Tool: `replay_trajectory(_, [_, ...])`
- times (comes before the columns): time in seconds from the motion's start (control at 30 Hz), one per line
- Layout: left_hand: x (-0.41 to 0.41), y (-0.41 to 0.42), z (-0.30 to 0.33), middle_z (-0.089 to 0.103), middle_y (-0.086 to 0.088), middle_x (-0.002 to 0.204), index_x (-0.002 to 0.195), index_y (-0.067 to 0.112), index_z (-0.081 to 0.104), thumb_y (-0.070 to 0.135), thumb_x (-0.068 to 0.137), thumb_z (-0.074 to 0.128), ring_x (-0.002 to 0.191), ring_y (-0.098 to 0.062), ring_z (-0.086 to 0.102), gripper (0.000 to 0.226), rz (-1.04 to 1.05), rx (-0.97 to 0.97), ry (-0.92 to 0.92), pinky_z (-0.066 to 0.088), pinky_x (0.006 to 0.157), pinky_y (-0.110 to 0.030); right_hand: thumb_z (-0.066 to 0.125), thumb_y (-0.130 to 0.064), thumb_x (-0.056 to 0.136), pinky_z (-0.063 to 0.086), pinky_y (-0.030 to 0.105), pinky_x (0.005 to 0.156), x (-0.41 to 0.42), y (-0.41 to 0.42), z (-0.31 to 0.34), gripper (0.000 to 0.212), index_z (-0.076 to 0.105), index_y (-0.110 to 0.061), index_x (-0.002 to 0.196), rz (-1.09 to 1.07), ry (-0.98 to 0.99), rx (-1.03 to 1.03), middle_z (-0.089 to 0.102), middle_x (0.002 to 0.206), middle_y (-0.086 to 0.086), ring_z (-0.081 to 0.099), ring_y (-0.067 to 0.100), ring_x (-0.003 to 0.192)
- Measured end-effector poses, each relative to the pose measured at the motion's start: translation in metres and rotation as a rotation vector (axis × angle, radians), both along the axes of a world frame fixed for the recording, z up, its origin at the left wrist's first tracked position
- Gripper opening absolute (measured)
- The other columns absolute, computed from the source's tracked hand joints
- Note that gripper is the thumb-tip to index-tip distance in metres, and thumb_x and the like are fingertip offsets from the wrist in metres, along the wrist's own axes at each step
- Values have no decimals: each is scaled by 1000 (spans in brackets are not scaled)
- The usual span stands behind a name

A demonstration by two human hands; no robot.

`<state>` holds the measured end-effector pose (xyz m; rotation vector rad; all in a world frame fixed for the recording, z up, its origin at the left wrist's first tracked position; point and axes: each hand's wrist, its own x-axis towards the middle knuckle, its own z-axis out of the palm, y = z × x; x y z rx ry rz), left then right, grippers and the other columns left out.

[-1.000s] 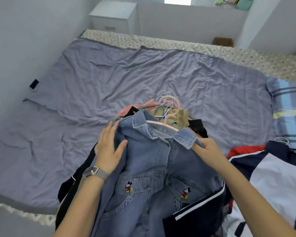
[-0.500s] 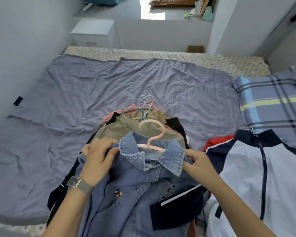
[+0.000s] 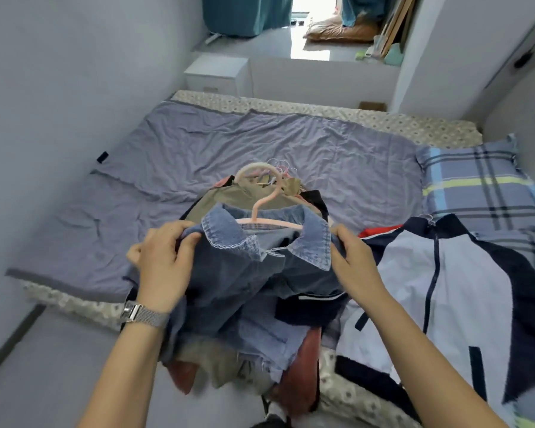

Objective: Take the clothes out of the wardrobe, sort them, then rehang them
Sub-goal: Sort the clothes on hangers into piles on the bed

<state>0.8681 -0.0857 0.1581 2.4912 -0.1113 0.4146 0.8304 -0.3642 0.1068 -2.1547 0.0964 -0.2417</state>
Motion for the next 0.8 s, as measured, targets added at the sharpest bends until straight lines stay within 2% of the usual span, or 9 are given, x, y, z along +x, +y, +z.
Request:
replay_trajectory(0.07, [-35, 9, 21, 61, 14, 89, 91, 36, 62, 39, 83, 39, 101, -20, 53, 25, 68, -12, -19, 22, 83, -34, 53, -9, 93, 25, 29, 56, -21, 11, 23, 26, 41, -6, 71, 6, -64, 4, 38, 63, 2, 32, 11, 58])
replay_trajectory(0.17, [-80, 30, 51, 63, 12, 88, 90, 39, 59, 41, 83, 39, 103, -19, 54, 20, 123, -28, -42, 23, 88, -36, 58, -13, 91, 25, 23, 54, -50, 31, 61, 25, 45, -4, 72, 13, -131, 8, 36, 60, -3, 34, 8, 57])
replay_trajectory(0.27, [-111, 52, 93, 62, 12, 85, 91, 42, 56, 46, 84, 39, 100, -24, 57, 19, 98, -82, -103, 32, 97, -44, 60, -20, 86, 27, 24, 54, -73, 48, 116, 27, 45, -22, 64, 11, -207, 3, 41, 55, -6, 36, 6, 54])
replay_trajectory(0.33, [-124, 65, 124, 58, 14, 80, 94, 46, 53, 49, 84, 38, 95, -27, 59, 18, 36, -122, -171, 41, 91, -55, 60, -25, 84, 27, 27, 54, -87, 55, 156, 29, 42, -24, 61, 6, -270, -32, 42, 53, -8, 33, 8, 53])
replay_trajectory(0.43, [-126, 72, 149, 61, 7, 84, 98, 30, 61, 42, 87, 40, 93, -24, 59, 27, -60, -148, -207, 44, 86, -47, 61, -25, 82, 30, 31, 55, -109, 57, 189, 27, 45, -25, 61, -48, -286, -91, 46, 52, -10, 35, 9, 55])
replay_trajectory(0.57, [-123, 60, 120, 65, 8, 89, 95, 29, 63, 46, 84, 42, 94, -17, 61, 29, -209, -190, -72, 45, 83, -39, 66, -18, 78, 34, 33, 57, -140, 53, 168, 28, 46, -21, 59, -200, -117, -100, 49, 55, -6, 39, 9, 55])
replay_trajectory(0.67, [-128, 45, 77, 67, 11, 90, 91, 32, 62, 45, 84, 43, 95, -18, 62, 24, -289, -239, 44, 48, 85, -43, 67, -17, 76, 44, 37, 62, -170, 47, 136, 16, 54, -15, 65, -336, -22, -76, 58, 62, -4, 46, 14, 59])
replay_trajectory(0.73, [-135, 29, 59, 68, 11, 93, 94, 33, 62, 47, 83, 42, 97, -17, 62, 27, -332, -267, 103, 46, 89, -46, 66, -18, 76, 46, 38, 64, -189, 43, 119, 16, 52, -19, 67, -458, 16, -93, 58, 63, -6, 52, 17, 61])
replay_trajectory(0.8, [-145, 8, 52, 68, 13, 94, 93, 31, 64, 42, 84, 44, 97, -12, 61, 25, -365, -313, 164, 46, 91, -43, 65, -18, 76, 45, 40, 64, -206, 39, 107, 18, 50, -23, 69, -574, -20, -119, 58, 64, -5, 55, 22, 66])
